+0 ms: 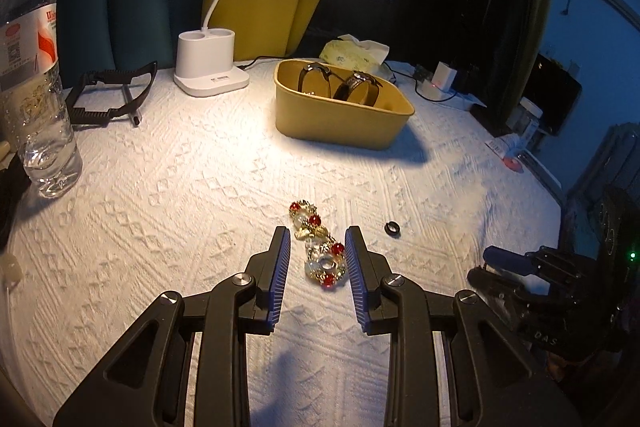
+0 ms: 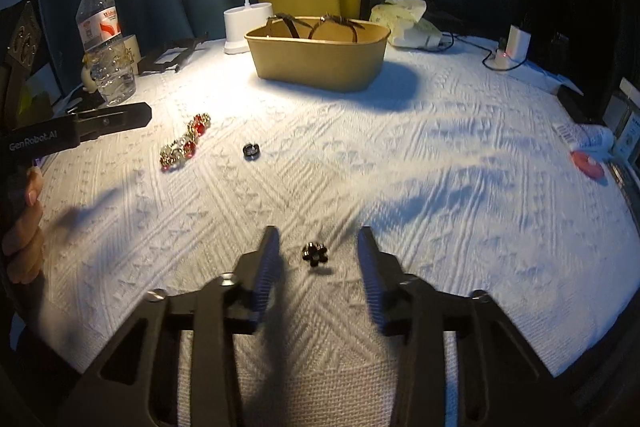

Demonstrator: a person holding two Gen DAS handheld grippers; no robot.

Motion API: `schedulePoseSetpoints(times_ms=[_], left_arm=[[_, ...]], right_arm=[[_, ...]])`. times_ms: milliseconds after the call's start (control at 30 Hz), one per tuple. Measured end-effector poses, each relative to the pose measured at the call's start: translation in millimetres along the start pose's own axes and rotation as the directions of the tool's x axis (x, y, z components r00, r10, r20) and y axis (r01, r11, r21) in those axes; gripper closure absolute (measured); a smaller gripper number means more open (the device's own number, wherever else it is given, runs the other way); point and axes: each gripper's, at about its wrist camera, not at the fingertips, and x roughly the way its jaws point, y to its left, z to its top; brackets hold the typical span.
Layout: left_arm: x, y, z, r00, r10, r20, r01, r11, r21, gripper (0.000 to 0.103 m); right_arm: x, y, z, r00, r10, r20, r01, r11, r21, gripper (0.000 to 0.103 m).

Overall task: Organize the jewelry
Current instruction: 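Grasp the small black charm with the right gripper, then grasp the gold red-stone bracelet with the left gripper and lift it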

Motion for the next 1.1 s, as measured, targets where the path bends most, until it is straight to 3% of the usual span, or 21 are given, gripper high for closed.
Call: schedulePoseSetpoints(times_ms=[33, 133, 733, 1100], left_arm=[[-0.2, -0.6, -1.0, 1.0, 0.003, -0.003, -0.003, 1.0, 0.001, 0.073], [0.7, -1.9, -2.3, 1.0, 0.01, -0.009, -0.01, 1.0, 0.002, 0.073], [32.2, -11.4, 8.5, 0.995, 0.064, -0.081, -0.063, 0.998, 0.019, 0.073], [70.2, -14.7, 25.4, 0.979, 0.138, -0.149, -0.135, 0.99, 0.031, 0.073]], right_arm=[[-0.4, -0.6, -0.5, 1.0, 0.005, 0.002, -0.005, 1.0, 0.002, 0.082], [-1.8, -2.0, -2.4, 1.0, 0.015, 0.009, -0.015, 1.0, 0.003, 0.09], [-7.7, -33.5, 13.4, 0.995, 0.05, 0.088, -0.055, 0.997, 0.055, 0.09], [0.1, -53.4, 25.1, 0.992, 0.075, 0.101, -0.083, 0.994, 0.076, 0.09]])
